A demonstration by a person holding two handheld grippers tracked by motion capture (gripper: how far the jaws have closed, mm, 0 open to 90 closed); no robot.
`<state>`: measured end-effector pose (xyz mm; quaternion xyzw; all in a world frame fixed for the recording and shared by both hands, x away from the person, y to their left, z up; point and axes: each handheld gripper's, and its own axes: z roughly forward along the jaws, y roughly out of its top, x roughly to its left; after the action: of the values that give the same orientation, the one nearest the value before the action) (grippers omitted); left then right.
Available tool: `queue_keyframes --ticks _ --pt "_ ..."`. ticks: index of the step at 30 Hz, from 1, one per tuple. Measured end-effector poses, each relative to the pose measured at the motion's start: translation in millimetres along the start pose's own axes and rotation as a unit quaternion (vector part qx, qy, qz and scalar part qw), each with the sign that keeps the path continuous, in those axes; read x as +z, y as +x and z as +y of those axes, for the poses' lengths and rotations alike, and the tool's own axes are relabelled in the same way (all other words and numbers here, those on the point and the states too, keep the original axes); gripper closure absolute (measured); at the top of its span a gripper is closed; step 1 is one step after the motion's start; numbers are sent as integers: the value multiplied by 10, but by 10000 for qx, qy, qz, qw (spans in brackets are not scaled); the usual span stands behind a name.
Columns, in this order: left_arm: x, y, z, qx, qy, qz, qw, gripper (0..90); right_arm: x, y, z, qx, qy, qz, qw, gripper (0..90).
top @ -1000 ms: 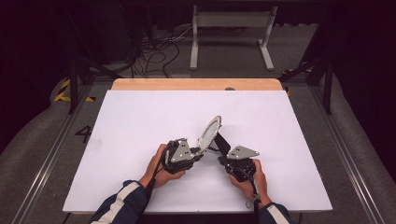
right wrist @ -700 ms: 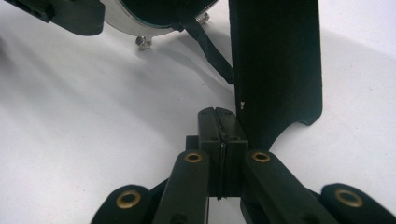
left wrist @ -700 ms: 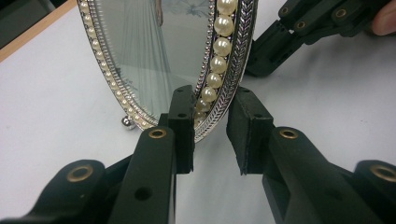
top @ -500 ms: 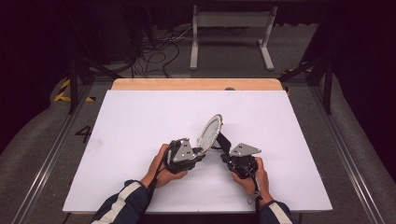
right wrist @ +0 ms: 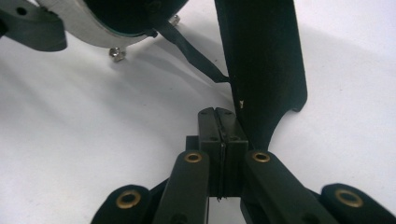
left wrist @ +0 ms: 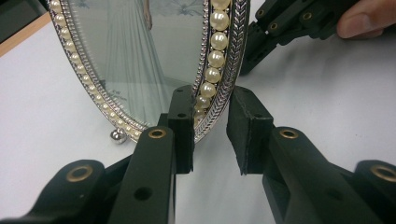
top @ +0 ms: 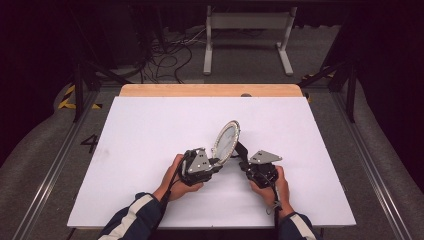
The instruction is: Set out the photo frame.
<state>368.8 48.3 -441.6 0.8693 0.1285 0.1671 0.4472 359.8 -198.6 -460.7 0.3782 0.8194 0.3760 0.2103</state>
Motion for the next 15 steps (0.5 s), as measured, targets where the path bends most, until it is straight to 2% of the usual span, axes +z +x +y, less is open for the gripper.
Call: queue_keyframes --ticks 1,5,8,15 --pt "-1 -5 7 -36 -54 -67 10000 749 8 -24 4 39 6 -30 10000 900" --pt "6 -14 18 -53 -87 -101 9999 798 23 -80 12 90 28 -90 9999 900" --pt "18 -3 8 -118 -94 -160 9998 800 26 -90 14 120 26 -86 9999 900" --pt "4 -5 22 -3 -125 -224 9997 804 28 -95 13 96 34 -66 9999 897"
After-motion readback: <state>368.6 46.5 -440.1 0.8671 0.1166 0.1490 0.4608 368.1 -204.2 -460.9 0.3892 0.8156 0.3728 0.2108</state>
